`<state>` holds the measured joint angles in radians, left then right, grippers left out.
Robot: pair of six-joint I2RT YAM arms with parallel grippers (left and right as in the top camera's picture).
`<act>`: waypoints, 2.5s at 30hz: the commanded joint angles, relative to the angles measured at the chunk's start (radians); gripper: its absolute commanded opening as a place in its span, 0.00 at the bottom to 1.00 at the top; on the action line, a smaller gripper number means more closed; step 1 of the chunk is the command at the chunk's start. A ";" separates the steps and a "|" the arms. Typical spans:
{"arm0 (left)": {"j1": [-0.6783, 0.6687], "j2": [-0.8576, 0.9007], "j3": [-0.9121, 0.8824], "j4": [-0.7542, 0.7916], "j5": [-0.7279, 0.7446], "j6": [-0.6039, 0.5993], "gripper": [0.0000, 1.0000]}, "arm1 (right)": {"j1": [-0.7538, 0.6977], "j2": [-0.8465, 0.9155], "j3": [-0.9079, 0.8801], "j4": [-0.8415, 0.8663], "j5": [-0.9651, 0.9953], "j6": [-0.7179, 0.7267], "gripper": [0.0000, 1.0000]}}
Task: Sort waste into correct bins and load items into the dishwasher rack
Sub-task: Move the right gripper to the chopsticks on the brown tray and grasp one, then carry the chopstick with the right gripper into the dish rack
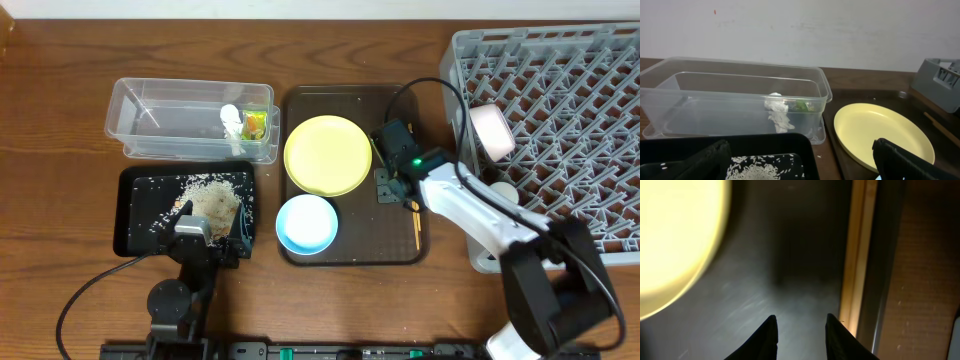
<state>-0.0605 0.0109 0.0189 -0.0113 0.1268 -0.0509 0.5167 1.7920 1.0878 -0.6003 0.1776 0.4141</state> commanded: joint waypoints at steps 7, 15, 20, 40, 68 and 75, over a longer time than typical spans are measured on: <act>0.003 -0.007 -0.015 -0.010 -0.001 0.009 0.93 | -0.007 0.058 -0.004 0.013 0.079 0.019 0.29; 0.003 -0.007 -0.015 -0.011 -0.001 0.009 0.93 | -0.018 0.094 -0.004 0.002 0.088 0.020 0.36; 0.003 -0.007 -0.015 -0.011 -0.001 0.009 0.93 | -0.026 0.126 -0.004 -0.006 0.075 0.034 0.30; 0.003 -0.007 -0.015 -0.011 -0.001 0.009 0.93 | -0.027 -0.009 -0.004 -0.001 0.025 -0.036 0.40; 0.003 -0.007 -0.015 -0.011 -0.001 0.009 0.93 | -0.112 -0.179 0.016 -0.054 -0.195 -0.039 0.01; 0.003 -0.007 -0.015 -0.011 -0.001 0.009 0.93 | -0.296 -0.452 0.016 -0.026 -0.204 -0.230 0.01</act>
<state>-0.0605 0.0109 0.0189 -0.0113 0.1268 -0.0509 0.2829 1.4120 1.0935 -0.6338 -0.0174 0.3061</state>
